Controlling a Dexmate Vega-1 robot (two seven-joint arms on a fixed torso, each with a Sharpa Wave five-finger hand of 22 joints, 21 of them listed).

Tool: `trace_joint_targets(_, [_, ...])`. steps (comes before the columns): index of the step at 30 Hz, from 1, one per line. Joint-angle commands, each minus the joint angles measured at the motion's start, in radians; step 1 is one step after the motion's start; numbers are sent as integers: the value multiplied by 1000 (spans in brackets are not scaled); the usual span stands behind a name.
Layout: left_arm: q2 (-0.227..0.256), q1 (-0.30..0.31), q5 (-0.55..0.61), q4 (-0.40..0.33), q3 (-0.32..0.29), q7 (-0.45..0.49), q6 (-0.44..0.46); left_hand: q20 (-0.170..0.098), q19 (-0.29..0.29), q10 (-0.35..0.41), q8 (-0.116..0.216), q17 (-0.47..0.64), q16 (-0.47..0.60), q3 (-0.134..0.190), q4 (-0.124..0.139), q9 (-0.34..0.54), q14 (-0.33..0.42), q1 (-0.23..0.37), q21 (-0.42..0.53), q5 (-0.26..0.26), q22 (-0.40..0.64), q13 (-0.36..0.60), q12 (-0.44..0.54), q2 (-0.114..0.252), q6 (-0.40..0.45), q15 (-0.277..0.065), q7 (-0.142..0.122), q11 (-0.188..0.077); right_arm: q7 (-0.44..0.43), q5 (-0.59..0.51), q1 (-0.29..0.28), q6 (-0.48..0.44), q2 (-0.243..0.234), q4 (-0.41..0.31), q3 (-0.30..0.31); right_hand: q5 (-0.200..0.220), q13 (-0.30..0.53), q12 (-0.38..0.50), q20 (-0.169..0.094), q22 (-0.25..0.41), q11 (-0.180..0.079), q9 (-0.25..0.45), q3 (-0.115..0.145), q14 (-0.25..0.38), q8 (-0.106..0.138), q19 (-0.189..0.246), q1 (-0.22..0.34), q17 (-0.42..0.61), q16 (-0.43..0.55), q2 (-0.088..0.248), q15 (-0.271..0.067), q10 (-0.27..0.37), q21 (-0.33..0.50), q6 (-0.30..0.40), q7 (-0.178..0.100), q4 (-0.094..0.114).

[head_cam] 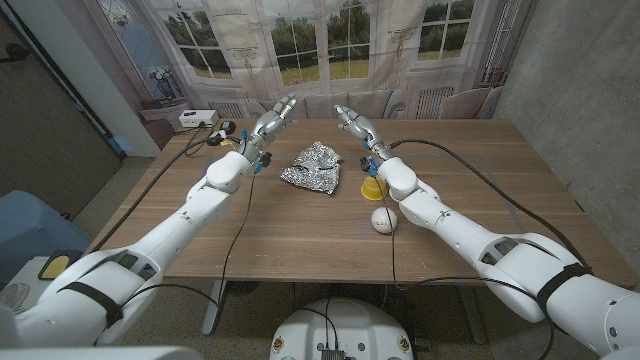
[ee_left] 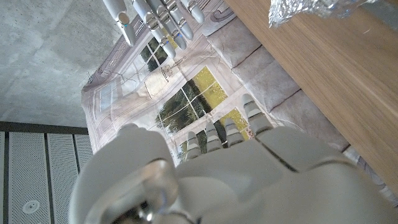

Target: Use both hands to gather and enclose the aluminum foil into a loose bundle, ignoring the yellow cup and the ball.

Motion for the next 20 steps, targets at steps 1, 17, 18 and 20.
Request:
trace_joint_targets(1, [38, 67, -115, -45, -65, -74, -7, 5, -12, -8, -2, 3, -3, 4, 3, 1, -13, -15, -4, -4, 4, 2, -2, -1, 0, 7, -7, 2, 37, 88, -45, -12, -12, -73, 52, 8, 2, -2, 7, 2, -1, 1, -6, -5, -2, -4, -9, -2, -2, -5, 2, -7, -4, -8, -1, -3])
trace_joint_targets(17, [57, 129, -246, -74, -116, -158, 28, 14, -32, -19, -8, 3, -2, 2, 7, 1, -24, -34, -7, -16, 4, 0, -8, 2, 1, 12, -6, 8, -132, 67, -164, -152, -130, -329, 147, 18, 0, 3, 17, 2, 6, 0, -50, -6, -1, -8, -62, -24, 5, -60, 5, 2, -23, -12, 0, -2])
trace_joint_targets(18, [58, 132, -251, -74, -118, -161, 29, 15, -33, -19, -9, 3, -1, 2, 7, 1, -25, -36, -7, -17, 4, 0, -8, 3, -2, 13, -6, 7, -137, 70, -171, -144, -130, -335, 151, 18, 0, 4, 17, 2, 6, 0, -52, -6, 0, -8, -65, -25, 5, -61, 4, 3, -24, -12, 0, -2])
trace_joint_targets(20, [58, 142, -257, -82, -124, -152, 35, 16, -34, -21, -11, 3, -1, 2, 7, 1, -25, -38, -7, -18, 4, -1, -9, 4, -5, 12, -7, 6, -149, 69, -183, -126, -128, -344, 158, 20, 0, 3, 15, 2, 4, 0, -55, -5, 0, -6, -69, -27, 6, -64, 4, 2, -25, -11, 0, -1])
